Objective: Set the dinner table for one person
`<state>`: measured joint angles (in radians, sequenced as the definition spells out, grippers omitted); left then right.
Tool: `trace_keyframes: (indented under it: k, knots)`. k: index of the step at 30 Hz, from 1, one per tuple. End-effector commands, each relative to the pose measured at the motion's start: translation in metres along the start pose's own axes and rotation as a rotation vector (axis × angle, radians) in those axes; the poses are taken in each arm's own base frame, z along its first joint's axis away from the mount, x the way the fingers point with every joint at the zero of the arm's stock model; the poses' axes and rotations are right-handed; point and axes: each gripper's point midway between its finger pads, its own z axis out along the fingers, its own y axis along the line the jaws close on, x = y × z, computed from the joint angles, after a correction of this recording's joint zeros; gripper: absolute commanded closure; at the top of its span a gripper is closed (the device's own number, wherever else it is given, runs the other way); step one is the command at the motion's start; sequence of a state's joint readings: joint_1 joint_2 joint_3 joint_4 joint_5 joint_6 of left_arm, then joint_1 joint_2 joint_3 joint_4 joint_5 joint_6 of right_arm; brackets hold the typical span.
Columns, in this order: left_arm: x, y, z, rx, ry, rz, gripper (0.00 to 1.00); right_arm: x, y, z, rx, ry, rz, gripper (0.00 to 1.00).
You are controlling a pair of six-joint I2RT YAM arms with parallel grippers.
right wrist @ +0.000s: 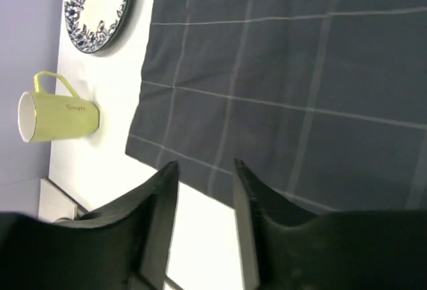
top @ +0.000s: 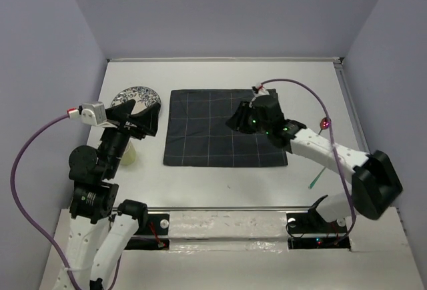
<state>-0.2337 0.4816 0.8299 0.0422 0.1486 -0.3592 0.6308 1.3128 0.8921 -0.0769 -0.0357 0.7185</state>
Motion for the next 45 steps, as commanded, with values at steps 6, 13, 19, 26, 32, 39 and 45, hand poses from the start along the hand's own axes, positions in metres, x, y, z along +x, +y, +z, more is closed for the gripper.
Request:
trace_keyframes:
  k: [6,13,19,26,32,39,45]
  knots:
    - [-0.008,0.039,-0.024,-0.194,-0.142,0.102,0.01,-0.039,0.118,0.105,-0.216,-0.156,0.073,0.64]
    - [-0.005,0.036,-0.026,-0.188,-0.128,0.099,0.01,-0.011,0.163,0.203,-0.287,-0.078,0.116,0.62]
    - [-0.005,0.033,-0.027,-0.171,-0.127,0.094,0.01,0.003,0.168,0.25,-0.272,-0.049,0.144,0.5]
    - [-0.002,0.03,-0.026,-0.161,-0.116,0.086,0.01,0.038,0.169,0.3,-0.277,0.048,0.163,0.46]
    - [-0.004,0.03,-0.028,-0.162,-0.123,0.085,0.01,0.053,0.163,0.322,-0.256,0.056,0.194,0.47]
    - [-0.005,0.027,-0.029,-0.152,-0.124,0.079,0.01,0.07,0.16,0.335,-0.264,0.075,0.219,0.48]
    - [-0.006,0.028,-0.031,-0.16,-0.13,0.08,0.01,0.075,0.161,0.341,-0.28,0.087,0.277,0.5]
